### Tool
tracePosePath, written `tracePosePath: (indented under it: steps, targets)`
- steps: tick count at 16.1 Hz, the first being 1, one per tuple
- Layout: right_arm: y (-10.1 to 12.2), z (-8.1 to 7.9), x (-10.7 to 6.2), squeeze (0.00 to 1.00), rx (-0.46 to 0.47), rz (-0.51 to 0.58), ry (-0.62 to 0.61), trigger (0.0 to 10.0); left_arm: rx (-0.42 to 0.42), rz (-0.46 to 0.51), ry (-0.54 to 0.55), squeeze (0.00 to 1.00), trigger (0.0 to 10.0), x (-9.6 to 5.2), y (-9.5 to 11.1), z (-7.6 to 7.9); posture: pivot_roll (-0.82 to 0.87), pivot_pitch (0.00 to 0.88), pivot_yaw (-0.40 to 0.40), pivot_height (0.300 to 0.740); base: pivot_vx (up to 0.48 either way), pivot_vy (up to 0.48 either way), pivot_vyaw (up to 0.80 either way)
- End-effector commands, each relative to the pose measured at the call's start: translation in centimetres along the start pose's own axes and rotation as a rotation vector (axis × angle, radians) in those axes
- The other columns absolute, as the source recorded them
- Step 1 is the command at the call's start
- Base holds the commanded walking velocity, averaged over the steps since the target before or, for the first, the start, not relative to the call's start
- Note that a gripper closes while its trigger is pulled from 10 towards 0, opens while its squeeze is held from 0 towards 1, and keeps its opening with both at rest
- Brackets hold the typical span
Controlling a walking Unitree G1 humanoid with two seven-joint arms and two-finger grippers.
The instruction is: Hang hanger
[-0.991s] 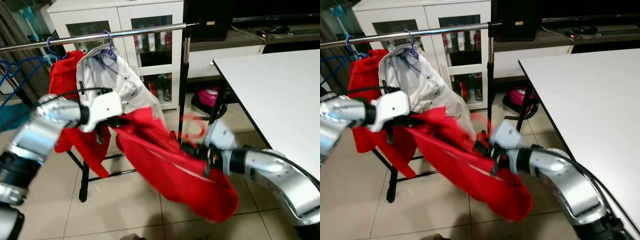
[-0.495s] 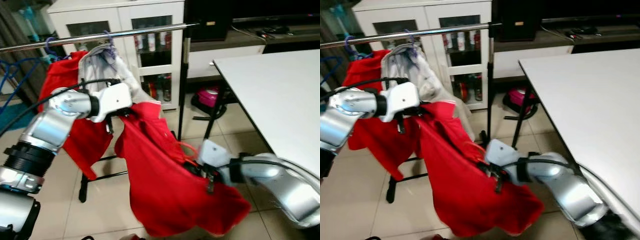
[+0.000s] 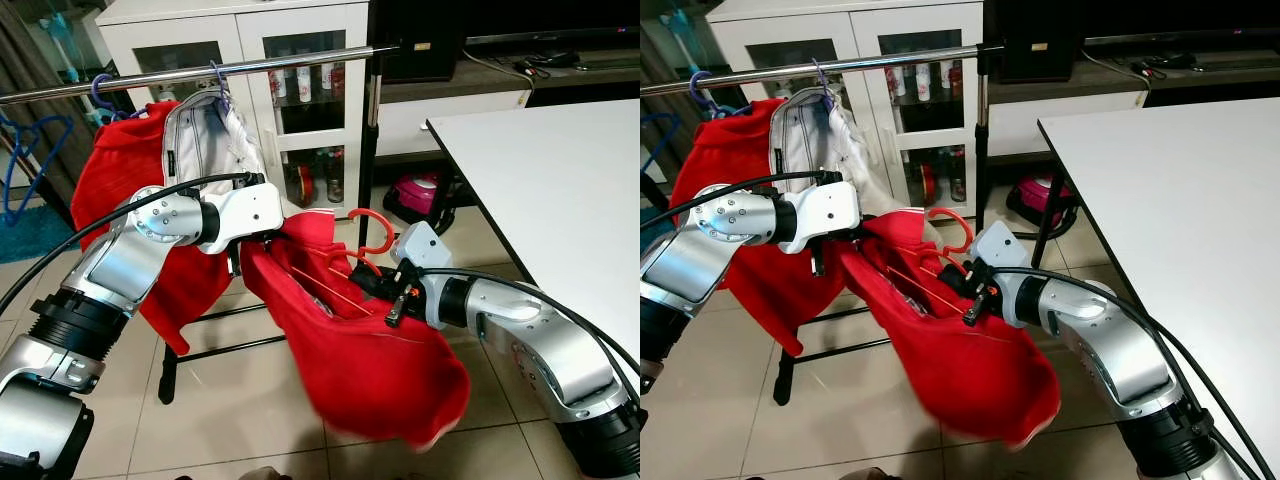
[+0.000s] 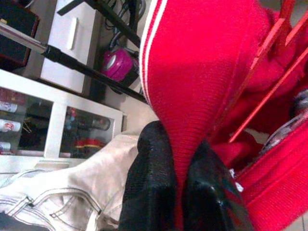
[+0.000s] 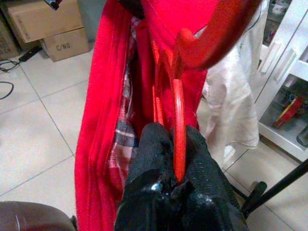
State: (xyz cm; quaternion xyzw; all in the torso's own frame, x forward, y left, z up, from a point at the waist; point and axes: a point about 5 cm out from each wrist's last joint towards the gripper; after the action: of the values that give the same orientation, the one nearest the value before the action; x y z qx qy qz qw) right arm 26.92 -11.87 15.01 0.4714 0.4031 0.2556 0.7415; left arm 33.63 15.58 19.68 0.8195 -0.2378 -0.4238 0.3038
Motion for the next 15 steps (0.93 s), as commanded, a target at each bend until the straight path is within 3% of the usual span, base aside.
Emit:
tracePosePath:
  steps: [1, 12, 14, 15]
  targets:
    - [0.8, 0.5, -0.3, 0.00, -0.009, 0.031, -0.025, 10.0, 0.003, -0.021, -0.006, 0.00, 0.0, 0.0, -0.3, 0.2, -0.07, 0.000, 0.093, 0.740, 0.000, 0.000, 0.00]
    - [0.8, 0.5, -0.3, 0.00, -0.009, 0.031, -0.025, 10.0, 0.003, -0.021, -0.006, 0.00, 0.0, 0.0, -0.3, 0.2, -0.07, 0.000, 0.093, 0.740, 0.000, 0.000, 0.00]
    - [-0.2, 0.8, -1.0, 0.00, 0.005, -0.020, -0.042, 10.0, -0.075, -0.079, 0.121, 0.00, 0.0, -2.1, -2.1, -1.4, -0.06, 0.000, 0.090, 0.740, 0.000, 0.000, 0.00]
    - [-0.3, 0.7, -1.0, 0.00, 0.007, -0.020, -0.037, 10.0, -0.086, -0.080, 0.132, 0.00, 0.0, -2.3, -2.3, -1.5, -0.06, 0.000, 0.090, 0.740, 0.000, 0.000, 0.00]
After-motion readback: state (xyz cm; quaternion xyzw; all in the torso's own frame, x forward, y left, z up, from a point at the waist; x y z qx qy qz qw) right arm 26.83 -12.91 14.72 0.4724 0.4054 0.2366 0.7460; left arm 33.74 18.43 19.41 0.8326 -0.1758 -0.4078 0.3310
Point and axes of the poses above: a point about 5 cm out from each wrist's last joint towards the gripper, its own x axis pointing out of the wrist towards the gripper, its own y axis along the axis of the wrist's last joint, z = x × y, and after that the axes turned 10 degrees about -x, right-handed
